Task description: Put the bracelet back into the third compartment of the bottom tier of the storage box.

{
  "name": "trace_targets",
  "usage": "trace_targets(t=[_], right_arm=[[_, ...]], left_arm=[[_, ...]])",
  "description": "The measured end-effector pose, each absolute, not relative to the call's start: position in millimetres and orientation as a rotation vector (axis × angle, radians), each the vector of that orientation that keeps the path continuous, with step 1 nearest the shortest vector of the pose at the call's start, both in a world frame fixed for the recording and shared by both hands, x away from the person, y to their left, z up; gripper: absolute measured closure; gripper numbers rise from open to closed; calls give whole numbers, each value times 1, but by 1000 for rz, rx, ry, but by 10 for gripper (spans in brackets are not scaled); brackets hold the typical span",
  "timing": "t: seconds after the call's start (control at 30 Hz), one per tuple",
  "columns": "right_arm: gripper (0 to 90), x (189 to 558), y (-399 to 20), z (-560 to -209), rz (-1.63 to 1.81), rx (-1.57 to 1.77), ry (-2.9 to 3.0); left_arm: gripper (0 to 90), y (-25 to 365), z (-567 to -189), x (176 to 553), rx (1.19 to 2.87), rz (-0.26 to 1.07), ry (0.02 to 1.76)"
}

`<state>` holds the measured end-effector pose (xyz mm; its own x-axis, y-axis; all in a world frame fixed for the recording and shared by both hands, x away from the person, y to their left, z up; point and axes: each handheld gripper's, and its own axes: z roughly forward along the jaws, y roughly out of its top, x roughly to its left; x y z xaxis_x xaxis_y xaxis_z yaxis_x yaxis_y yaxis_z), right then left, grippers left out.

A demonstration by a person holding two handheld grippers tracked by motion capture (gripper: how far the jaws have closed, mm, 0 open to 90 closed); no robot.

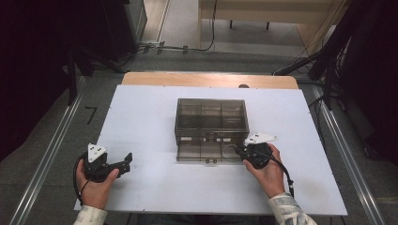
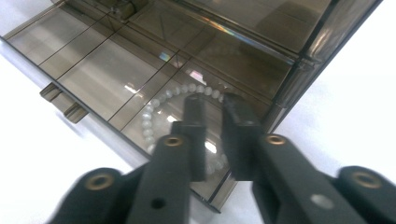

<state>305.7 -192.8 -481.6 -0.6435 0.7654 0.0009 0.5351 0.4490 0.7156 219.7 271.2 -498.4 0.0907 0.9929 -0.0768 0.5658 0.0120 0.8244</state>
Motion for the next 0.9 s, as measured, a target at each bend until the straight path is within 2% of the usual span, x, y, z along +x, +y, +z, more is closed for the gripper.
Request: trace_targets(t=[0.13, 0.9], right_arm=[[875, 304, -191, -481, 996, 1107, 2409], [882, 302, -188, -482, 970, 1141, 2507]], left_arm=[[0, 271, -498, 220, 1644, 745, 1563], [0, 272, -498, 220, 1644, 744, 1562]])
